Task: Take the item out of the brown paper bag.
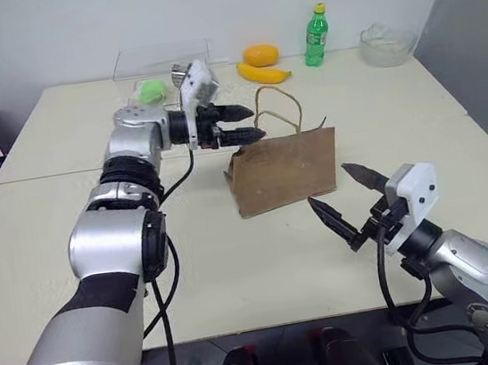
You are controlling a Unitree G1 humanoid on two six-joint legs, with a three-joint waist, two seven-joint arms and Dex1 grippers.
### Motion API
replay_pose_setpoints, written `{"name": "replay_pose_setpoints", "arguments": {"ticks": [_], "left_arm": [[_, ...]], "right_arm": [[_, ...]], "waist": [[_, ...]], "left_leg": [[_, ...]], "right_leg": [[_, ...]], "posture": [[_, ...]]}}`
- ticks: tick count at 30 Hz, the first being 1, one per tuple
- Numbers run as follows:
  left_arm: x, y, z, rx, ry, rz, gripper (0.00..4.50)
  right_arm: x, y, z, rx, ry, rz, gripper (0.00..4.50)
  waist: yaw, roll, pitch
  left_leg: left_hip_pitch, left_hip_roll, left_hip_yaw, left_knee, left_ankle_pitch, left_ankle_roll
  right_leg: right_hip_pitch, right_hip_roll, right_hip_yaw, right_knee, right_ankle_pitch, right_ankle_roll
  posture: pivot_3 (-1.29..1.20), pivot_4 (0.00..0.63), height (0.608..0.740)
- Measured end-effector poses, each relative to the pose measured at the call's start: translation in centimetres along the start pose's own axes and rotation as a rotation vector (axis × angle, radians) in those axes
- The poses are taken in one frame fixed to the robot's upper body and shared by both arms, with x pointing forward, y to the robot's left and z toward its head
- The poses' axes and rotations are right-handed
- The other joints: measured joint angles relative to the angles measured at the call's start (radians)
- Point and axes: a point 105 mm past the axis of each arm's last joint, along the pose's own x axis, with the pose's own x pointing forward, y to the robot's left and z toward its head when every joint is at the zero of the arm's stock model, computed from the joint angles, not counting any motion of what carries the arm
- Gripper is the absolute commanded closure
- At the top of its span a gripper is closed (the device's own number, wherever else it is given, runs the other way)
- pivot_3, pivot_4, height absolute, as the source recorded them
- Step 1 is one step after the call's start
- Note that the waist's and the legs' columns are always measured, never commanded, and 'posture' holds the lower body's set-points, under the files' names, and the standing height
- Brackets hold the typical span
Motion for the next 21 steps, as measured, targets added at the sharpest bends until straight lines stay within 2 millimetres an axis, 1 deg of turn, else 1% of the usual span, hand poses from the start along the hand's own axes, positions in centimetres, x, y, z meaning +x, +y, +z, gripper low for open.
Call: {"name": "replay_pose_setpoints", "arguments": {"ticks": [3, 4, 5, 6, 8, 10, 11, 13, 14, 15, 17, 21], "left_arm": [[-1.5, 0.0, -0.2, -0.023, -0.034, 0.019, 0.98], [-2.2, -0.3, -0.2, -0.035, -0.056, 0.021, 1.35], [-2.7, -0.5, -0.1, -0.046, -0.067, 0.019, 1.55], [-3.7, -1.4, -0.2, -0.054, -0.068, -0.002, 1.84], [-5.1, -4.0, -0.7, -0.067, -0.031, -0.081, 2.46], [-5.6, -6.5, -2.1, -0.083, 0.046, -0.160, 3.10], [-5.4, -7.8, -3.0, -0.090, 0.090, -0.202, 3.41], [-5.3, -9.6, -5.2, -0.088, 0.170, -0.244, 4.07], [-4.9, -10.1, -6.2, -0.094, 0.196, -0.246, 4.41], [-4.6, -10.3, -7.0, -0.103, 0.205, -0.236, 4.48], [-3.6, -10.4, -8.4, -0.118, 0.209, -0.200, 4.48], [-1.8, -10.1, -9.7, -0.070, 0.201, -0.126, 4.48]], "right_arm": [[0.0, 0.0, -0.1, 0.003, 0.014, 0.009, 0.00], [0.1, 0.0, -0.1, 0.003, 0.017, 0.011, 0.00], [0.1, 0.0, -0.1, 0.003, 0.020, 0.010, 0.00], [0.1, 0.0, -0.1, 0.002, 0.022, 0.016, 0.00], [0.1, 0.0, -0.1, 0.001, 0.030, 0.024, 0.00], [0.2, 0.1, 0.0, 0.008, 0.030, 0.045, 0.00], [0.2, 0.3, -0.1, 0.012, 0.036, 0.060, 0.00], [0.1, 0.6, -0.1, 0.020, 0.049, 0.104, 0.00], [0.0, 0.9, -0.2, 0.030, 0.058, 0.129, 0.00], [0.0, 1.1, -0.2, 0.042, 0.063, 0.150, 0.00], [-0.1, 1.6, -0.3, 0.072, 0.072, 0.190, 0.00], [-0.3, 1.7, -0.3, 0.097, 0.082, 0.213, 0.00]], "waist": [[-0.001, 0.000, 0.000], [-0.002, 0.000, 0.000], [-0.002, 0.000, 0.000], [-0.006, 0.001, 0.000], [-0.011, 0.001, 0.000], [-0.011, 0.002, 0.000], [-0.007, 0.002, 0.000], [-0.001, 0.002, 0.000], [0.003, 0.002, 0.000], [0.008, 0.002, 0.000], [0.014, 0.002, 0.000], [0.020, 0.002, 0.000]], "left_leg": [[0.000, 0.001, 0.000, 0.000, 0.000, 0.000], [0.000, 0.001, 0.000, 0.000, 0.000, 0.000], [0.000, 0.001, 0.000, 0.000, 0.000, 0.000], [0.000, 0.001, 0.000, 0.000, 0.000, 0.000], [0.000, 0.002, 0.000, 0.000, 0.000, 0.000], [0.000, 0.002, 0.000, 0.000, 0.000, 0.000], [0.000, 0.002, 0.000, 0.000, 0.000, 0.000], [0.001, 0.002, 0.000, 0.001, 0.000, 0.000], [0.001, 0.002, 0.000, 0.001, 0.000, 0.000], [0.001, 0.001, 0.000, 0.002, 0.000, 0.000], [0.001, 0.001, 0.000, 0.003, 0.000, 0.000], [0.001, 0.001, 0.000, 0.003, 0.000, 0.000]], "right_leg": [[0.000, 0.000, 0.000, 0.000, 0.000, 0.000], [0.000, 0.000, 0.000, 0.000, 0.000, 0.000], [0.000, 0.000, 0.000, 0.000, 0.000, 0.000], [0.000, 0.000, 0.001, 0.000, 0.000, 0.000], [0.000, 0.000, 0.001, 0.000, 0.000, 0.000], [0.000, 0.000, 0.001, 0.000, 0.000, -0.001], [0.000, 0.000, 0.001, 0.000, 0.000, -0.001], [0.001, 0.000, 0.001, 0.000, 0.000, -0.001], [0.002, 0.000, 0.001, 0.000, 0.000, -0.001], [0.002, 0.000, 0.000, 0.000, 0.000, -0.001], [0.002, 0.000, 0.000, 0.000, 0.000, -0.001], [0.002, 0.000, 0.001, 0.000, 0.000, -0.001]], "posture": [[0.00, 0.150, 0.740], [0.00, 0.150, 0.740], [0.00, 0.150, 0.740], [0.00, 0.150, 0.740], [0.00, 0.150, 0.740], [0.00, 0.150, 0.740], [0.00, 0.150, 0.740], [0.00, 0.150, 0.740], [0.00, 0.150, 0.740], [0.00, 0.150, 0.740], [0.00, 0.150, 0.740], [0.00, 0.150, 0.740]]}}
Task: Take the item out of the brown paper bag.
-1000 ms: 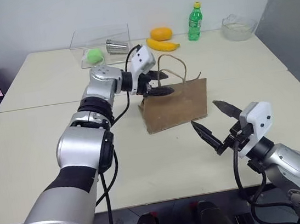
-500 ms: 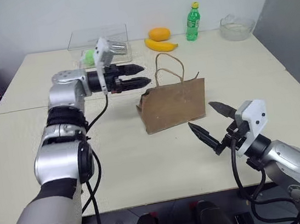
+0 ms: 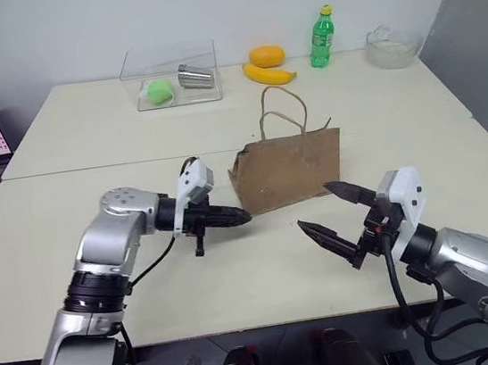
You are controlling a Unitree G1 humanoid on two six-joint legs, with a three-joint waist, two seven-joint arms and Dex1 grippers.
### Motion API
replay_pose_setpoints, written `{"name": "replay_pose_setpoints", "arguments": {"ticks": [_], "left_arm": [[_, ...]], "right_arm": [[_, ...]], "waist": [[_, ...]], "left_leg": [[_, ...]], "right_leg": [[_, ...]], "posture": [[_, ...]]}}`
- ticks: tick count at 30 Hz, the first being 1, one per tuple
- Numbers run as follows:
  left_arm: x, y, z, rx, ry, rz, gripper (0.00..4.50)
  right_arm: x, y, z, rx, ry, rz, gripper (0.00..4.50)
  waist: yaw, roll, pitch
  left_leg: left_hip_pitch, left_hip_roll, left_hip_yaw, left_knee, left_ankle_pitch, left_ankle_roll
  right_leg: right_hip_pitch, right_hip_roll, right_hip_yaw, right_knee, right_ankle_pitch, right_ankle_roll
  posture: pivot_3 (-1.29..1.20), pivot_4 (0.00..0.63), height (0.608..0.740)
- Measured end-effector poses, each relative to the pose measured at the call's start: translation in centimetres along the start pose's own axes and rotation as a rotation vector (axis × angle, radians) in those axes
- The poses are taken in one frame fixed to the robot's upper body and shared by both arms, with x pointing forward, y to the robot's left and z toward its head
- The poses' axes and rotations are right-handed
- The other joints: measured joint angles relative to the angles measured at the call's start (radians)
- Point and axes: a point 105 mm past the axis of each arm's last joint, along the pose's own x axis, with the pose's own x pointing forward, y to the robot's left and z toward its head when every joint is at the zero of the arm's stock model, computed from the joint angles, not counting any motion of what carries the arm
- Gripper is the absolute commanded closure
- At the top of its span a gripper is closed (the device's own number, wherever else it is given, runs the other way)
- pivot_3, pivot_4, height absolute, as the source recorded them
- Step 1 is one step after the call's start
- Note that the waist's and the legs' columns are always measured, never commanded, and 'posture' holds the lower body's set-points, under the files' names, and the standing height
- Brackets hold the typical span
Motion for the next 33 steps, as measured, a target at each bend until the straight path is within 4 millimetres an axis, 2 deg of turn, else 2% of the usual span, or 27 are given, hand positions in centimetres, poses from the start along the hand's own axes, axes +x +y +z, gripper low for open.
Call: {"name": "replay_pose_setpoints", "arguments": {"ticks": [8, 12, 19, 22, 26, 29, 32, 33], "left_arm": [[1.5, 1.5, -3.5, 0.038, 0.087, 0.097, 4.48], [2.3, 2.8, -4.5, 0.031, 0.080, 0.174, 4.48], [3.0, 5.5, -4.5, 0.054, 0.061, 0.298, 4.48], [2.9, 6.0, -4.3, 0.061, 0.051, 0.319, 4.48], [2.8, 5.7, -4.1, 0.063, 0.026, 0.294, 4.48], [2.4, 4.1, -3.1, 0.055, -0.048, 0.227, 4.48], [1.0, 2.5, -2.9, 0.014, -0.095, 0.205, 4.48], [0.2, 1.8, -2.8, -0.004, -0.110, 0.213, 4.31]], "right_arm": [[-0.2, 0.0, 0.0, 0.015, 0.011, 0.004, 0.00], [-0.3, -0.2, -0.1, 0.010, 0.017, -0.006, 0.00], [-0.3, -0.2, -0.1, 0.001, 0.025, -0.007, 0.00], [-0.3, -0.3, -0.1, 0.000, 0.026, -0.007, 0.00], [-0.3, -0.3, -0.1, -0.001, 0.027, -0.009, 0.00], [-0.3, -0.4, -0.1, -0.005, 0.027, -0.015, 0.00], [-0.3, -0.6, 0.1, -0.018, 0.025, -0.022, 0.00], [-0.2, -0.8, 0.3, -0.024, 0.022, -0.025, 0.00]], "waist": [[-0.001, 0.000, 0.000], [0.003, 0.000, 0.000], [0.003, 0.000, 0.000], [0.003, 0.000, 0.000], [0.003, 0.000, 0.000], [-0.001, 0.000, 0.000], [-0.010, 0.000, 0.000], [-0.015, 0.000, 0.000]], "left_leg": [[0.000, 0.000, 0.001, 0.000, 0.000, 0.000], [0.000, 0.000, 0.000, 0.000, 0.000, 0.000], [0.000, -0.001, 0.000, 0.000, 0.000, 0.000], [0.000, -0.001, 0.000, 0.000, 0.000, 0.000], [0.000, -0.001, 0.000, 0.000, 0.000, 0.000], [0.000, 0.000, 0.000, 0.000, 0.000, 0.000], [0.000, 0.001, 0.000, -0.001, 0.000, 0.000], [0.000, 0.001, 0.000, -0.001, 0.000, 0.000]], "right_leg": [[-0.001, 0.000, 0.000, 0.000, 0.000, 0.000], [-0.001, 0.000, 0.000, 0.000, 0.000, 0.000], [-0.001, 0.000, 0.000, 0.000, 0.000, 0.000], [-0.001, 0.000, 0.000, 0.000, 0.000, 0.000], [-0.001, 0.000, 0.000, 0.000, 0.000, 0.000], [-0.001, 0.000, 0.000, 0.000, 0.000, 0.000], [-0.001, 0.000, 0.000, 0.001, 0.000, 0.000], [-0.001, 0.000, 0.000, 0.001, 0.000, 0.000]], "posture": [[0.00, 0.150, 0.740], [0.00, 0.150, 0.740], [0.00, 0.150, 0.740], [0.00, 0.150, 0.740], [0.00, 0.150, 0.740], [0.00, 0.150, 0.740], [0.00, 0.150, 0.740], [0.00, 0.150, 0.740]]}}
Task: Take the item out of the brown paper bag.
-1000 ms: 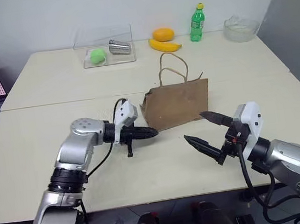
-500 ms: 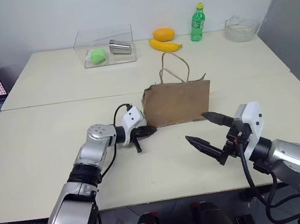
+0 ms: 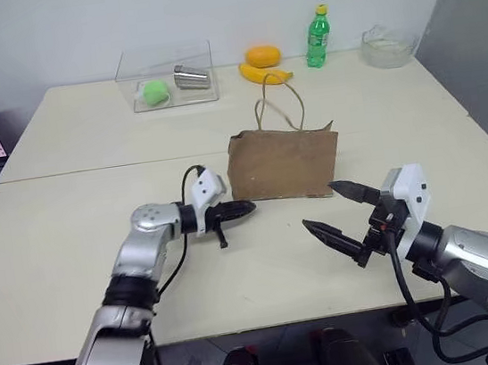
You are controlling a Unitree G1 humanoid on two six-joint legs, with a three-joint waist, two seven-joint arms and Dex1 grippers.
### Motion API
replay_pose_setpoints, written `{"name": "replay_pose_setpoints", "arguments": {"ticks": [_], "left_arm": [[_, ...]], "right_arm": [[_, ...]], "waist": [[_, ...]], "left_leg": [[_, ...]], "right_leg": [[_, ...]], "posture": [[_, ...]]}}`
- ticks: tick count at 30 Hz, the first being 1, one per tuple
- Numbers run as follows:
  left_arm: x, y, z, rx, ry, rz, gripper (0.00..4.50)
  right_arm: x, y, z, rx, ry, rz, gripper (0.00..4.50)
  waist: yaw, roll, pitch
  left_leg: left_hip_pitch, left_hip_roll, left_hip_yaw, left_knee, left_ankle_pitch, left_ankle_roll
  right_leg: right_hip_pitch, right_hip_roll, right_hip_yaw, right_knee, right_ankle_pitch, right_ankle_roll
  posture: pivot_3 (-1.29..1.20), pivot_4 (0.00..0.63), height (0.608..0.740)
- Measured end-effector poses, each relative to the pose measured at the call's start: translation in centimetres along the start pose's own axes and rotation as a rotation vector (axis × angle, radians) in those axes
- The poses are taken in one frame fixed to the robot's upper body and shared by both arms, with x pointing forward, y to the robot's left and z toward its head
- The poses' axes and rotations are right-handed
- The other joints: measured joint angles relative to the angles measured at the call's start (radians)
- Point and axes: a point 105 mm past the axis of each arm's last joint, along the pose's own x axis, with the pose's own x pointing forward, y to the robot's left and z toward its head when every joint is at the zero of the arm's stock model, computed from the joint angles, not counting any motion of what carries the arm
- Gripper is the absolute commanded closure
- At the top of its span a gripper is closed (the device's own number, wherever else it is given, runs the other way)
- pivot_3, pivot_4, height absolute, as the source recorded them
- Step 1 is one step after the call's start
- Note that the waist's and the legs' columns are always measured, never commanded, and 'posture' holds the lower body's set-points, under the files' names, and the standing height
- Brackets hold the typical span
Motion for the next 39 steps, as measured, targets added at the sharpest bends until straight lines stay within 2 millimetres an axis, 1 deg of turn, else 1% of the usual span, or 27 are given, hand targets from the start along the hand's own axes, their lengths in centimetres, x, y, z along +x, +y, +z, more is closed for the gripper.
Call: {"name": "replay_pose_setpoints", "arguments": {"ticks": [2, 7, 10, 14, 15, 16, 18, 20, 21, 23, 24, 25, 26, 28, 30, 31, 33, 35, 39], "left_arm": [[-1.4, -0.9, 0.7, -0.012, -0.022, 0.026, 3.91], [-3.6, -2.9, 3.0, -0.011, -0.088, 0.100, 2.36], [-4.6, -3.9, 4.7, 0.007, -0.140, 0.150, 1.44], [-5.1, -4.8, 5.6, -0.010, -0.173, 0.174, 0.20], [-5.2, -5.0, 5.8, -0.015, -0.175, 0.179, 0.00], [-5.4, -5.2, 5.9, -0.015, -0.178, 0.184, 0.00], [-5.6, -5.5, 6.1, -0.009, -0.177, 0.184, 0.00], [-6.0, -5.4, 6.3, -0.008, -0.182, 0.201, 0.00], [-6.0, -5.4, 6.4, -0.007, -0.185, 0.203, 0.00], [-5.9, -5.4, 6.7, -0.004, -0.194, 0.204, 0.00], [-5.9, -5.5, 6.8, 0.001, -0.198, 0.203, 0.00], [-5.8, -5.5, 7.0, 0.005, -0.202, 0.200, 0.00], [-5.8, -5.6, 7.2, 0.008, -0.206, 0.197, 0.00], [-5.7, -5.6, 7.2, 0.007, -0.210, 0.198, 0.00], [-5.5, -5.6, 7.2, 0.004, -0.207, 0.194, 0.00], [-5.4, -5.7, 7.1, 0.002, -0.206, 0.190, 0.00], [-5.4, -5.7, 7.1, 0.003, -0.200, 0.187, 0.00], [-5.6, -5.8, 6.8, 0.004, -0.179, 0.187, 0.00], [-5.9, -6.1, 6.2, 0.006, -0.134, 0.169, 0.00]], "right_arm": [[0.1, -1.2, 0.4, -0.007, -0.011, -0.031, 0.00], [0.7, -3.1, 1.0, -0.011, -0.021, -0.040, 0.00], [1.1, -4.5, 1.5, -0.030, -0.021, -0.028, 0.56], [1.9, -6.4, 2.3, -0.086, -0.011, -0.030, 1.93], [2.5, -7.1, 2.6, -0.112, -0.004, -0.025, 2.27], [3.1, -8.0, 2.9, -0.149, 0.012, -0.024, 2.64], [3.8, -9.7, 3.8, -0.217, 0.033, -0.041, 3.37], [5.2, -11.7, 4.8, -0.282, 0.053, -0.048, 4.05], [5.5, -12.3, 5.0, -0.300, 0.062, -0.052, 4.41], [7.1, -14.5, 6.0, -0.373, 0.097, -0.075, 4.46], [7.6, -15.3, 6.3, -0.403, 0.113, -0.084, 4.46], [8.3, -16.3, 6.3, -0.433, 0.140, -0.096, 4.46], [8.6, -16.8, 6.3, -0.450, 0.155, -0.101, 4.46], [9.6, -17.9, 5.3, -0.472, 0.216, -0.111, 4.46], [10.1, -18.6, 3.4, -0.483, 0.302, -0.088, 4.46], [10.3, -18.6, 2.4, -0.480, 0.341, -0.060, 4.46], [10.3, -18.0, 1.0, -0.472, 0.389, 0.014, 4.46], [10.2, -17.1, 0.7, -0.468, 0.405, 0.104, 4.46], [9.2, -14.4, 1.1, -0.485, 0.412, 0.313, 4.46]], "waist": [[-0.001, 0.000, 0.000], [0.003, 0.000, 0.000], [0.005, 0.000, 0.000], [0.006, 0.001, 0.000], [0.004, 0.001, 0.000], [0.000, 0.002, 0.000], [0.000, 0.002, 0.001], [-0.003, 0.002, 0.001], [-0.003, 0.002, 0.001], [-0.005, 0.003, 0.001], [-0.005, 0.003, 0.001], [-0.005, 0.003, 0.001], [-0.005, 0.003, 0.001], [-0.005, 0.003, 0.001], [-0.004, 0.003, 0.001], [-0.004, 0.003, 0.001], [-0.004, 0.003, 0.001], [-0.005, 0.004, 0.002], [-0.005, 0.004, 0.002]], "left_leg": [[0.000, 0.000, 0.000, 0.000, 0.000, 0.000], [0.000, -0.001, 0.000, 0.000, 0.000, 0.000], [0.000, 0.000, 0.000, 0.000, 0.000, 0.000], [0.001, -0.001, 0.001, 0.000, 0.000, 0.000], [0.001, -0.001, 0.002, 0.000, 0.000, 0.000], [0.001, -0.001, 0.003, 0.000, 0.000, 0.000], [0.001, 0.000, 0.002, 0.000, 0.000, 0.000], [0.001, 0.000, 0.003, 0.000, 0.000, 0.000], [0.001, 0.000, 0.003, 0.000, 0.000, 0.000], [0.001, -0.001, 0.003, 0.000, 0.000, 0.000], [0.001, 0.000, 0.003, -0.001, 0.000, 0.000], [0.001, 0.000, 0.003, -0.001, 0.000, 0.000], [0.000, 0.000, 0.003, -0.002, 0.000, 0.000], [0.000, -0.001, 0.003, -0.002, 0.000, 0.000], [0.000, -0.001, 0.003, -0.002, 0.000, 0.000], [-0.001, -0.001, 0.003, -0.002, 0.000, 0.000], [-0.001, -0.001, 0.003, -0.002, 0.000, 0.000], [-0.001, -0.001, 0.003, -0.002, 0.000, 0.000], [-0.001, -0.001, 0.002, -0.002, 0.000, 0.000]], "right_leg": [[0.000, 0.000, 0.000, 0.000, 0.000, 0.000], [0.001, -0.001, 0.000, -0.001, 0.000, 0.000], [0.001, 0.000, 0.000, -0.001, 0.000, 0.000], [0.001, 0.000, 0.000, -0.001, 0.000, 0.000], [0.001, 0.000, 0.000, -0.001, 0.000, 0.000], [0.001, 0.000, 0.001, -0.001, 0.000, 0.000], [0.001, 0.000, 0.001, -0.001, 0.000, 0.000], [0.000, 0.000, 0.001, -0.001, 0.000, 0.000], [0.000, 0.000, 0.001, -0.001, 0.000, 0.000], [-0.001, 0.000, 0.001, -0.001, 0.000, 0.000], [-0.001, 0.000, 0.001, -0.001, 0.000, -0.001], [-0.001, 0.000, 0.001, -0.001, 0.000, -0.001], [-0.001, 0.000, 0.001, -0.001, 0.000, -0.001], [-0.001, 0.000, 0.001, -0.002, 0.000, -0.001], [-0.002, -0.001, 0.001, -0.002, 0.000, -0.001], [-0.002, -0.001, 0.001, -0.002, 0.000, -0.001], [-0.002, -0.001, 0.001, -0.002, 0.000, -0.001], [-0.002, -0.001, 0.001, -0.002, 0.000, -0.001], [-0.002, -0.001, 0.001, -0.002, 0.000, -0.001]], "posture": [[0.00, 0.150, 0.740], [0.00, 0.150, 0.740], [0.00, 0.150, 0.740], [0.00, 0.150, 0.740], [0.00, 0.150, 0.740], [0.00, 0.150, 0.740], [0.00, 0.150, 0.740], [0.00, 0.150, 0.740], [0.00, 0.150, 0.740], [0.00, 0.150, 0.740], [0.00, 0.150, 0.740], [0.00, 0.150, 0.740], [0.00, 0.150, 0.740], [0.00, 0.150, 0.740], [0.00, 0.150, 0.740], [0.00, 0.150, 0.740], [0.00, 0.150, 0.740], [0.00, 0.150, 0.740], [0.00, 0.150, 0.740]]}}
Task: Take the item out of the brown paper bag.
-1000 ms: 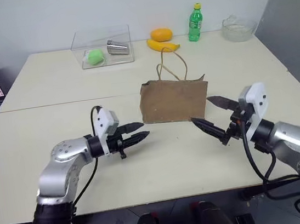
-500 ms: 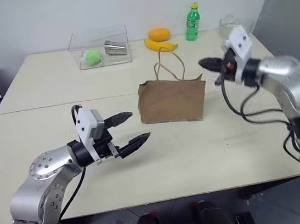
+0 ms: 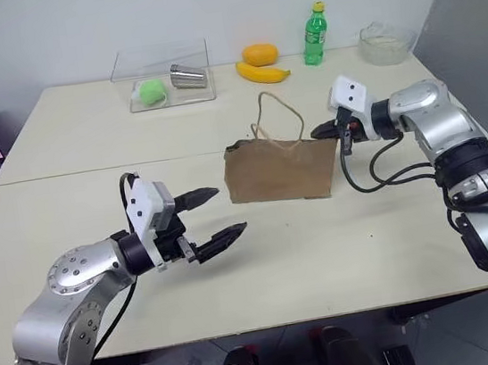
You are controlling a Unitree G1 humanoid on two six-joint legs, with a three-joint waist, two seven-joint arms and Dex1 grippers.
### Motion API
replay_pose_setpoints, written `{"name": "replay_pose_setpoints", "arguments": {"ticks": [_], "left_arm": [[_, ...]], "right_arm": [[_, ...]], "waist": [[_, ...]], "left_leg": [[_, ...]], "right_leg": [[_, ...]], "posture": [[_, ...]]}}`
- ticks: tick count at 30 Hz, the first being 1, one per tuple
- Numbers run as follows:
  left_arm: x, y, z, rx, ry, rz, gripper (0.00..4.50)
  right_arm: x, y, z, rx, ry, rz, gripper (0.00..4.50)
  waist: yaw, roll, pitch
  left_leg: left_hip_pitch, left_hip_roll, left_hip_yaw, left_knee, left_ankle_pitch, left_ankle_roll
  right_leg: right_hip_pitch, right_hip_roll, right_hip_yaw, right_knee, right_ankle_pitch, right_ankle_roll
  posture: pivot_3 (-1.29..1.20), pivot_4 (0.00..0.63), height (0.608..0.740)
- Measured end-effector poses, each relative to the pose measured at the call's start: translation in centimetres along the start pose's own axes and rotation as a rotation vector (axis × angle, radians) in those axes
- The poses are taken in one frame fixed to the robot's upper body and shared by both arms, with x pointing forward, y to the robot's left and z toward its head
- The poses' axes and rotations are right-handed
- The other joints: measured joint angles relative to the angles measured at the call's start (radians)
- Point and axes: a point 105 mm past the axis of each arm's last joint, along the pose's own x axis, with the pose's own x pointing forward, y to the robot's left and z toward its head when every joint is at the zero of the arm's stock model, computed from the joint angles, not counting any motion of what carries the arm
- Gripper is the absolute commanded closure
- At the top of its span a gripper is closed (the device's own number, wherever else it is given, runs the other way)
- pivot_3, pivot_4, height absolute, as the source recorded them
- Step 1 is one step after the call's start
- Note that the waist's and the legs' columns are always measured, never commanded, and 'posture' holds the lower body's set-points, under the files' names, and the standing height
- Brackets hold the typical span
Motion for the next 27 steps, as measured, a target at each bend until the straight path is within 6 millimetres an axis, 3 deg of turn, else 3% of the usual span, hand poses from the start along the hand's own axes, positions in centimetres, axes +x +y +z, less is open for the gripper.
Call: {"name": "replay_pose_setpoints", "arguments": {"ticks": [5, 10, 13, 17, 20, 27], "left_arm": [[-0.8, -0.3, -0.4, 0.021, 0.078, -0.045, 0.00], [-1.7, -0.5, -0.5, 0.044, 0.160, -0.099, 0.00], [-2.1, -0.8, -0.5, 0.048, 0.192, -0.138, 0.00], [-2.1, -1.0, -0.4, 0.063, 0.200, -0.165, 0.00], [-1.4, -1.2, -0.2, 0.166, 0.193, -0.189, 0.00], [0.8, -2.2, -0.9, 0.387, 0.150, -0.308, 0.00]], "right_arm": [[-0.8, 5.2, 0.1, -0.022, -0.021, 0.211, 4.46], [0.1, 10.8, -1.7, 0.040, 0.000, 0.356, 4.46], [0.0, 12.3, -1.8, 0.041, 0.007, 0.374, 4.46], [-0.2, 12.8, -1.0, 0.064, -0.058, 0.313, 4.46], [-0.8, 12.9, 0.5, 0.104, -0.153, 0.234, 3.86], [-3.3, 15.5, 1.7, 0.275, -0.250, 0.141, 1.42]], "waist": [[0.002, 0.000, 0.000], [0.002, 0.001, 0.001], [0.001, 0.001, 0.001], [0.003, 0.001, 0.001], [0.007, 0.001, 0.001], [0.025, 0.001, 0.001]], "left_leg": [[0.000, 0.000, -0.001, 0.000, 0.000, 0.000], [0.001, 0.000, 0.001, 0.001, 0.000, 0.000], [0.001, 0.001, 0.001, 0.001, 0.000, 0.000], [0.000, 0.000, 0.000, 0.001, 0.000, 0.000], [0.000, 0.000, 0.000, 0.001, 0.000, 0.000], [0.000, 0.000, 0.001, 0.001, 0.000, 0.000]], "right_leg": [[0.001, 0.000, -0.001, 0.000, 0.000, 0.000], [0.001, 0.000, 0.000, 0.000, 0.000, 0.000], [0.001, 0.000, 0.000, 0.000, 0.000, 0.000], [0.001, 0.000, 0.000, 0.000, 0.000, 0.000], [0.001, 0.000, 0.000, 0.000, 0.000, 0.000], [0.001, 0.000, 0.000, 0.000, 0.000, 0.000]], "posture": [[0.00, 0.150, 0.740], [0.00, 0.150, 0.740], [0.00, 0.150, 0.740], [0.00, 0.150, 0.740], [0.00, 0.150, 0.740], [0.00, 0.150, 0.740]]}}
